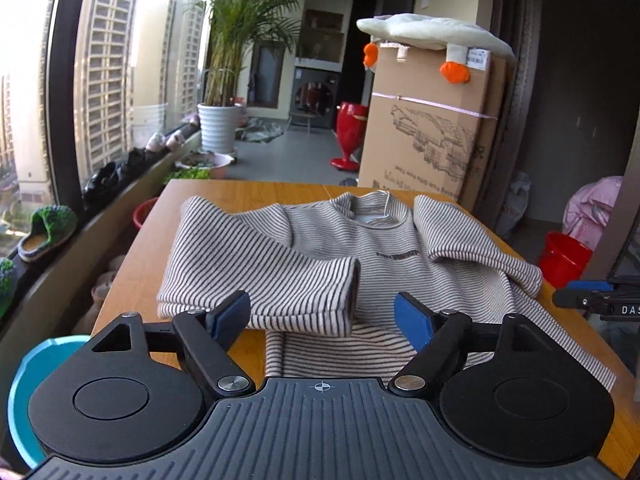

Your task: Fold clothes

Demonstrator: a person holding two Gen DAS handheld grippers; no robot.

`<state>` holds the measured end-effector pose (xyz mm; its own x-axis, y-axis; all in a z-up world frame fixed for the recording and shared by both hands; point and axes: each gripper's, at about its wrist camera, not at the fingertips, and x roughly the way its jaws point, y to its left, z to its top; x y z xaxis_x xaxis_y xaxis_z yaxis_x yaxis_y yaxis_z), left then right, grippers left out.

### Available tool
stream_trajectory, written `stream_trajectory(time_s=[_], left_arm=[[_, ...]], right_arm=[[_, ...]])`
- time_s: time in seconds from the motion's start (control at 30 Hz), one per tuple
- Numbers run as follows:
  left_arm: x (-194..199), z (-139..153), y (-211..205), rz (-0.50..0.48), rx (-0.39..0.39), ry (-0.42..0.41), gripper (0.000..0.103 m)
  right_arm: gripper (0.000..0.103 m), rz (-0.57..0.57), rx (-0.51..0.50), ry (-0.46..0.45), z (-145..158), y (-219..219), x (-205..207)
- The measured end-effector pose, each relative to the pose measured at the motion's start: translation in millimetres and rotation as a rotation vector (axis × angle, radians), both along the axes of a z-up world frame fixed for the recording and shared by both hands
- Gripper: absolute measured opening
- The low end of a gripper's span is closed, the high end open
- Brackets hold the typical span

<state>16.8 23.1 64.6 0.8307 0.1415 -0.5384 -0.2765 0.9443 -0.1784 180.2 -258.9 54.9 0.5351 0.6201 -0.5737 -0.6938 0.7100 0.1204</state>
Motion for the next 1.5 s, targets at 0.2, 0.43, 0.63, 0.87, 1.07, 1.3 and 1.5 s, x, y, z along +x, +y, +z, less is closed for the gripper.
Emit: stream_trajectory(time_s=[0.2,0.43,0.63,0.87,1.07,1.3,1.5], left_arm=[[5.5,-40.8,-13.5,-0.052,-0.073,0.105,0.067],[26.8,-44.8,13.2,0.002,-0.046,0.077,0.058],[27.7,-39.6,16.7,0.038,-0.051,0.073,0.064],[-16.7,10.9,-32.4,0.097,0.033,0.006,0.103],[-45.3,29.6,-77.8,0.117,0.031,0.143,0.103],[-72.5,26.4,-108.8,0.091,0.051,0.206,0.103],[-97.2,21.6,-107.4,0.087,0.027,0.224,0.103]], right_arm=[[0.051,0.05,-0.068,0.018,-25.9,18.3,-40.1],[0.051,0.042,-0.051,0.02,-23.4,46.9,-16.0],[0.05,0.025,-0.002,0.03,-17.6,55.8,-9.1],[0.103,0.013,0.149,0.029,18.1,21.8,-56.8],[0.103,-0.015,0.164,0.062,36.5,-3.4,-111.8],[0.103,-0.1,0.095,0.087,28.6,-15.0,-156.5],[0.103,-0.113,0.035,0.126,29.9,-18.3,-170.7]])
